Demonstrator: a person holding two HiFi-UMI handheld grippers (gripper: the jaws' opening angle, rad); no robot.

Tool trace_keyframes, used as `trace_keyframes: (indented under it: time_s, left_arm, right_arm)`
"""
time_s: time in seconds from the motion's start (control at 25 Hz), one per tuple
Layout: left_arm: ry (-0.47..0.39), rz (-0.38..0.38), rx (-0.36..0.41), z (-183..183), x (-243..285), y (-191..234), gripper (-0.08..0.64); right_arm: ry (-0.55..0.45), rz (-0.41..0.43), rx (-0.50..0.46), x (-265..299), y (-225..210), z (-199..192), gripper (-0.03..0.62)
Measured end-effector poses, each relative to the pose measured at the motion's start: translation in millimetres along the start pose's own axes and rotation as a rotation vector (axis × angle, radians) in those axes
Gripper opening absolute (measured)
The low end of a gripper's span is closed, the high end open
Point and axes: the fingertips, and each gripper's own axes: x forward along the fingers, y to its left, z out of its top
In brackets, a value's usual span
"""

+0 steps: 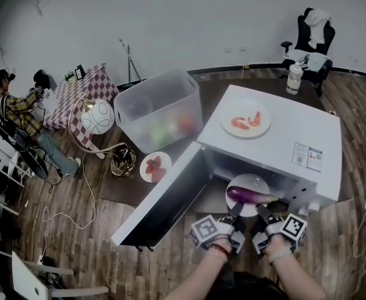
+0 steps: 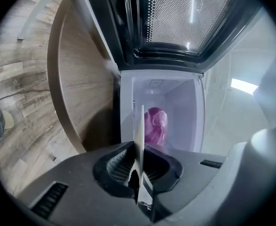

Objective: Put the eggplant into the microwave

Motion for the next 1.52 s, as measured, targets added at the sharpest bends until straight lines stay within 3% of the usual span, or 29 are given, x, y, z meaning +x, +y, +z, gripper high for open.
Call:
trace_keyframes:
  time_s: [0.44,0.56,0.68,0.92,1.08,1.52]
  left_arm:
    - [0.012,-0.013,-0.001,7.6,6.2,-1.3,0.032]
    - [0.012,-0.018,-0.011,10.8,4.7,-4.2,0.089]
    - [0.019,-0.016,-0.007,12.4,3.3,-4.9,0.091]
    - [0.074,-0.015,-0.005,2.5,2.8,-2.6,0.087]
    - [0.090,-0.015,-0.002,1.9,4.8,-2.8,0.025]
    - [0.061,-0.008,-0.051,7.3,8.1,1.1,0.014]
  right_arm:
    - [-0.026,0.002,0.006,6.8,0.8,4.3,0.008]
    - [-0.039,0.001,0.000,8.1,0.3,8.9,0.008]
    - [-0.045,0.003,-0.011,9.8,1.4,11.6,0.008]
    - [-0.070,-0.004,-0.012,12.0,1.9,13.8,0.008]
    - [-0.075,-0.002,-0.009,13.8,1.7,15.5,0.008]
    - [-0.058,-0.014,-0.040,15.2,6.3,12.8,0.049]
